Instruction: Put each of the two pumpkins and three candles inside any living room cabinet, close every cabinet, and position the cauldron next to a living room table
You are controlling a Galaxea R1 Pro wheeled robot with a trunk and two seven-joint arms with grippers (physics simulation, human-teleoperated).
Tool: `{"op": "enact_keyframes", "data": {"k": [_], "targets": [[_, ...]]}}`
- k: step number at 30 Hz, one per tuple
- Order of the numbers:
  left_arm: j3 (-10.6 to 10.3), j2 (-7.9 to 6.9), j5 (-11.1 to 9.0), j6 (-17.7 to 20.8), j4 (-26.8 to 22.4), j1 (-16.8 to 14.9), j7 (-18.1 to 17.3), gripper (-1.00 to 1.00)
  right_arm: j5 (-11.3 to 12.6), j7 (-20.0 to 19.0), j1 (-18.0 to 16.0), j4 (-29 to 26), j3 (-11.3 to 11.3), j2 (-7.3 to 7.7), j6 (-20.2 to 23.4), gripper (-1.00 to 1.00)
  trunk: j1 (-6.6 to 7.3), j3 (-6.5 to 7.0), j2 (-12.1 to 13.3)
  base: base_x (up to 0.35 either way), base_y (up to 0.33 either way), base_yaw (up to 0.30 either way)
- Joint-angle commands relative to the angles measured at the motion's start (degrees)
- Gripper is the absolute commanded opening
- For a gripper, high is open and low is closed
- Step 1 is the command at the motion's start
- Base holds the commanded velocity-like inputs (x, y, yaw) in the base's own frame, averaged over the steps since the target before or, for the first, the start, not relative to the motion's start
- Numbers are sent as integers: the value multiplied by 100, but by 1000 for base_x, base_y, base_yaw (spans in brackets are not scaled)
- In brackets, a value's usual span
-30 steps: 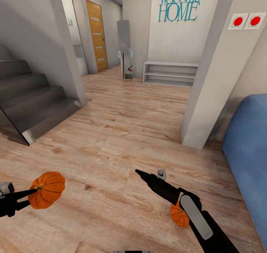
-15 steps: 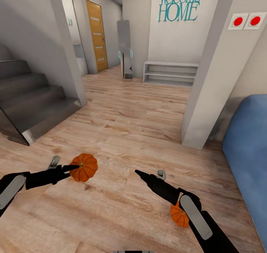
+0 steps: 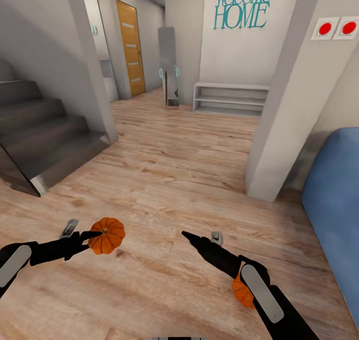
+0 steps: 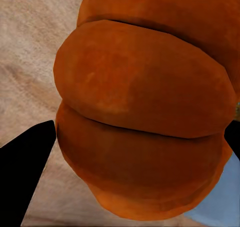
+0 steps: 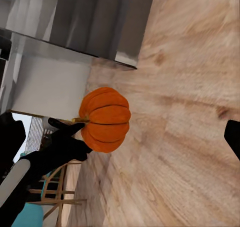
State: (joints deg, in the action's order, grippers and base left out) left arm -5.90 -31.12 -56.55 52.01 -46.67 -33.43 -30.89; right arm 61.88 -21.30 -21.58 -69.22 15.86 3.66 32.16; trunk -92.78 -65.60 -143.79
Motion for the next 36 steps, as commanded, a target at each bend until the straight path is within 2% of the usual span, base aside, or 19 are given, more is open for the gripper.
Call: {"op": "enact_keyframes", "data": {"k": [1,12,19,24,36], "targets": [[-7,-13,-55,23,53,-6,-24,-100,28,2,-2,25,4,3,19,100,0,-5,-2,80,93,0],[-7,-5,-63,-169,140,-6,-22,-100,35,3,-4,286,-8,-5,18,100,0,-5,-2,189,-1,-4],[-8,-12,-71,-175,140,-5,-48,-100,35,4,-4,295,-6,-4,18,100,0,-5,-2,218,-169,-191],[-8,-24,-65,-174,141,-5,-45,-100,35,10,-4,295,-6,-6,18,100,0,-5,-2,42,-38,-205],[-8,-33,-65,-174,141,-5,-50,-100,35,12,-4,295,-8,-3,18,100,0,-5,-2,3,-33,-49]]}}
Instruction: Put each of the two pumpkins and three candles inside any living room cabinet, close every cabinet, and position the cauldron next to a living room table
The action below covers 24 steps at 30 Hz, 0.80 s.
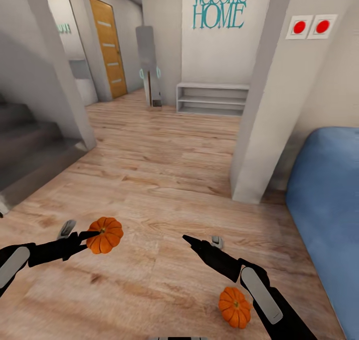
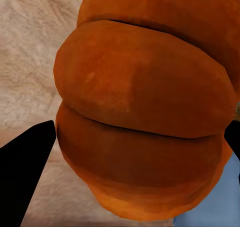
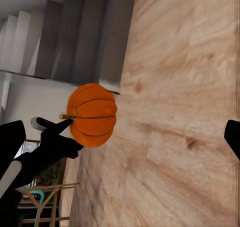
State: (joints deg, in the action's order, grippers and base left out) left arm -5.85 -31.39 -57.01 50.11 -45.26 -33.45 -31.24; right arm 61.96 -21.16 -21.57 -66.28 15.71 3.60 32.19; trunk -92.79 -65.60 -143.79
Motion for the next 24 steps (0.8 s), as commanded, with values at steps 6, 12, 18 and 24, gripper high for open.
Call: {"op": "enact_keyframes", "data": {"k": [6,12,18,24], "targets": [[-12,-8,-19,16,0,-2,-22,-100,26,-2,-5,1,6,9,15,100,1,-5,-2,42,-32,-126],[-12,-8,-20,16,0,-2,-31,-100,26,-3,-3,1,5,5,15,100,1,-5,-2,112,-90,-12],[-12,-17,-28,16,0,-1,-53,-100,26,-5,-4,1,7,8,15,100,1,-5,-2,236,-40,-37],[-12,-25,-31,16,0,0,-58,-100,26,-10,-3,1,5,7,15,100,1,-5,-2,141,-44,-8]]}}
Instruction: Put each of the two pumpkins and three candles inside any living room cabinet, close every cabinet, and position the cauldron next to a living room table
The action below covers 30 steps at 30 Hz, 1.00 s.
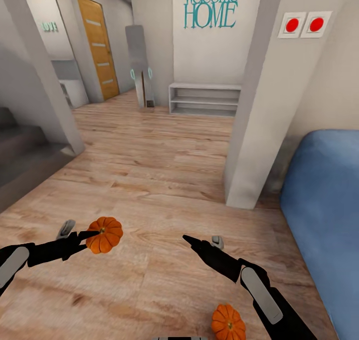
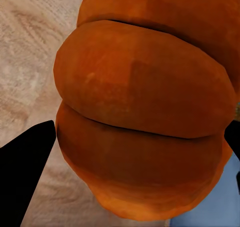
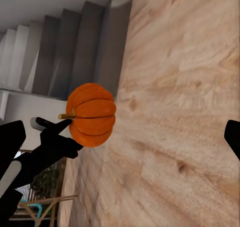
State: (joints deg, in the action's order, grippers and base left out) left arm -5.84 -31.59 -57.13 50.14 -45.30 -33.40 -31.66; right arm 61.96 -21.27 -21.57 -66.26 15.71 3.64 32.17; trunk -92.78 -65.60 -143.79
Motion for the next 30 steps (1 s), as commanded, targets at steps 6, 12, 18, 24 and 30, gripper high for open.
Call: {"op": "enact_keyframes", "data": {"k": [6,12,18,24,30], "targets": [[-8,-13,-31,20,4,-8,-23,-100,33,8,-5,8,3,6,17,100,-1,-5,-2,54,20,0],[-6,-14,-34,18,3,-8,-24,-100,48,16,-5,62,2,35,2,100,-1,-5,-2,2,1,0],[-7,-14,-35,22,1,-5,-24,-100,56,84,-5,307,-101,48,-150,100,-16,-138,-10,0,0,0],[-13,-14,-35,22,-20,-8,-24,-100,10,1056,-4,121,-320,46,-153,100,-26,-226,-15,0,0,0],[-14,-14,-35,26,-23,-5,-24,-100,83,2297,-2,-406,-333,50,-178,100,-26,-226,-15,0,0,0]]}}
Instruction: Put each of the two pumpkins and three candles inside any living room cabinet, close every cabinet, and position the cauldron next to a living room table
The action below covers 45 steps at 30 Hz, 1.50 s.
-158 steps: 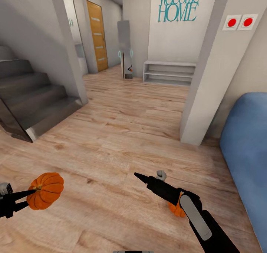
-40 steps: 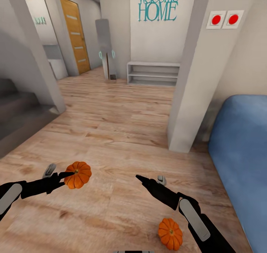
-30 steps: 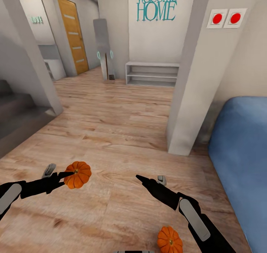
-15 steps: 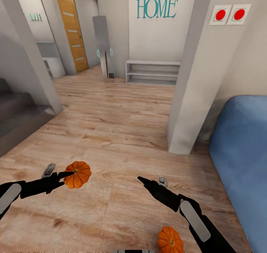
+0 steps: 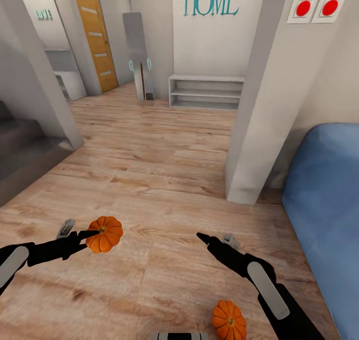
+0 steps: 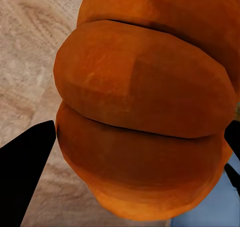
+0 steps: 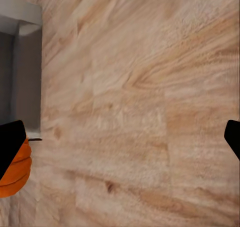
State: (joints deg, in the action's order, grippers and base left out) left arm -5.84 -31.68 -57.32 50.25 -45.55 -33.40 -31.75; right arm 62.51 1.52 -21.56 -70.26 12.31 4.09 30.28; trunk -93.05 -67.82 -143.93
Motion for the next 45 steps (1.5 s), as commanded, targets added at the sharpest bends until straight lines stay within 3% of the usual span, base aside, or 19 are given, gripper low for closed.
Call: {"op": "enact_keyframes", "data": {"k": [1,16,23,39,45], "targets": [[-14,-5,-16,19,2,-8,-16,-100,40,127,-2,-65,3,4,23,100,1,-5,-2,0,0,0],[-14,-14,-16,27,2,-8,-16,-100,43,136,-4,59,-15,4,7,100,1,-5,-2,-5,0,0],[-14,-14,-16,21,2,-4,-16,-100,42,162,-3,371,-552,9,36,100,1,-5,-2,-108,0,0],[-14,-14,-16,27,-6,-3,-16,-100,41,579,-5,533,-699,5,24,100,1,-5,-2,-101,16,0],[-14,-14,-16,28,-7,-3,-16,-100,38,603,-3,710,-972,8,22,100,1,-5,-2,-200,1,0]]}}
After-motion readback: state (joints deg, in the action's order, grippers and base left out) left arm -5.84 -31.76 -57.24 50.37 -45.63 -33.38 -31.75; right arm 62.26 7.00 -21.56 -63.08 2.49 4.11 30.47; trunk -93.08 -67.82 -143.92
